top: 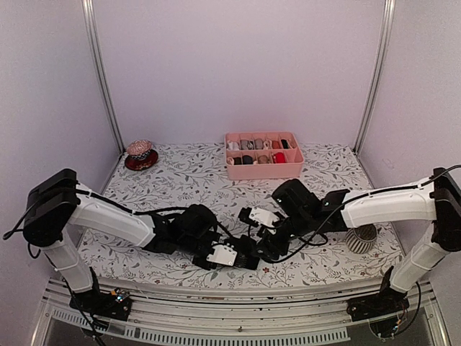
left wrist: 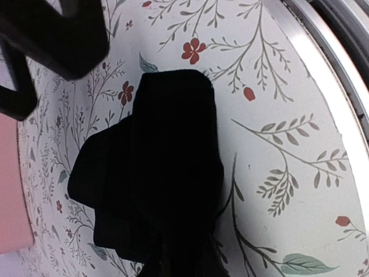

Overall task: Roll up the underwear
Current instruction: Roll the underwear at the center of the board.

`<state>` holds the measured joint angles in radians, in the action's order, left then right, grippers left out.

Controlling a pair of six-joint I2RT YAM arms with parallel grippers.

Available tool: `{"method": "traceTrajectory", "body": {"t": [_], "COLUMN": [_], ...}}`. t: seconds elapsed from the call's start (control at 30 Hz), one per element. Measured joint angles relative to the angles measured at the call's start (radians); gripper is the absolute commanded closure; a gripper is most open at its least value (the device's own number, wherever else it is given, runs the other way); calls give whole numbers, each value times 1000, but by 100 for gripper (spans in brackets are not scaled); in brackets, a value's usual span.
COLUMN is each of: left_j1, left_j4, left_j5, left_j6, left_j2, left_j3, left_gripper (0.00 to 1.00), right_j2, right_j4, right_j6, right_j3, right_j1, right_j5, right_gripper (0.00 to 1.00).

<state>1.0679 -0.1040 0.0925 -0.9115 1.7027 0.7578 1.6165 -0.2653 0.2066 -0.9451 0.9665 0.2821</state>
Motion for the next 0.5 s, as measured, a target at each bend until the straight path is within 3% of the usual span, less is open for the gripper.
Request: {"method": "traceTrajectory", "body": {"t": [0.27, 0.5], "left_j1": [-72, -124], "left_j4": [292, 460], "left_j5": [171, 310], "left_j6": [78, 132], "left_j2": [89, 157], "left_j3": [212, 332], "left_gripper": [100, 99], "right_j2": [-224, -396], "right_j4": [82, 242], "right_j6": [69, 134], "right_j3": [102, 216], "right_j1": [218, 294], "right_j5": [-375, -585], "right_gripper": [29, 29]}}
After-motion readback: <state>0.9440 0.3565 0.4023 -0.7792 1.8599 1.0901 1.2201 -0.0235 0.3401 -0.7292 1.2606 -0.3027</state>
